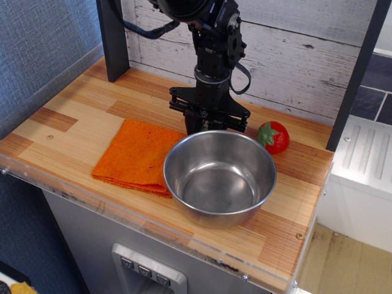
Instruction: Put the spatula to the top-left of the cloth.
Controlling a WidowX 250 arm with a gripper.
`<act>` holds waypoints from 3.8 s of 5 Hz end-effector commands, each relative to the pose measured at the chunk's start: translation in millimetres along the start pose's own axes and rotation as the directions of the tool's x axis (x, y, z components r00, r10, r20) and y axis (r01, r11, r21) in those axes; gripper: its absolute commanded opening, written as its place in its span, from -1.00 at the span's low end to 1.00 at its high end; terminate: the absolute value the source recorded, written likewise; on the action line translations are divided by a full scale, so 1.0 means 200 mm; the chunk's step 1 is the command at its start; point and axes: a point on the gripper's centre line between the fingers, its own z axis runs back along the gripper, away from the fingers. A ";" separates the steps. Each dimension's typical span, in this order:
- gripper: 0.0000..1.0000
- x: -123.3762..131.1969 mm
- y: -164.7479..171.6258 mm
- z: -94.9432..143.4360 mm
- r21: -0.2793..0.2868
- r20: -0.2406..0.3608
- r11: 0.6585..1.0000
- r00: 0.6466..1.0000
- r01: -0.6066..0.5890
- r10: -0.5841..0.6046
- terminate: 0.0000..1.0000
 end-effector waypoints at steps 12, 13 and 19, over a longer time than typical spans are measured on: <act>-1.00 0.04 0.69 0.21 0.104 0.072 0.993 0.996 0.046 -0.054 -1.00; -1.00 0.04 0.70 0.15 0.084 0.061 0.996 0.997 0.042 -0.047 -1.00; 1.00 0.05 0.74 0.09 0.055 0.004 0.998 1.000 0.020 -0.020 -1.00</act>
